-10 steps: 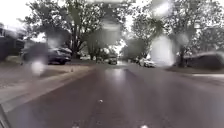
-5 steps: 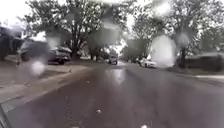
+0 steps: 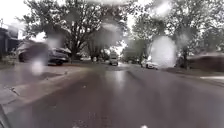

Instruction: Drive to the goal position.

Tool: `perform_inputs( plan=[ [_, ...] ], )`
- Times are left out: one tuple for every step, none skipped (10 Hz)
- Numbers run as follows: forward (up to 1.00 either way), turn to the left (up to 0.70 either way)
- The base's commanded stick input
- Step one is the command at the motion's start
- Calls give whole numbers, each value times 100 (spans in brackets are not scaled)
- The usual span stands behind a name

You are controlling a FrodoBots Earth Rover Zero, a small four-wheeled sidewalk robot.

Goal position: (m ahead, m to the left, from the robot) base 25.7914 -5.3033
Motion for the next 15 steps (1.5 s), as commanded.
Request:
perform_inputs(
  plan=[
    [70,0],
    [70,0],
    [70,0],
    [70,0],
    [70,0],
    [70,0],
    [70,0],
    [70,0],
    [70,0],
    [70,0],
    [70,0],
    [70,0],
    [70,0],
    [70,0],
    [70,0]
  ],
)
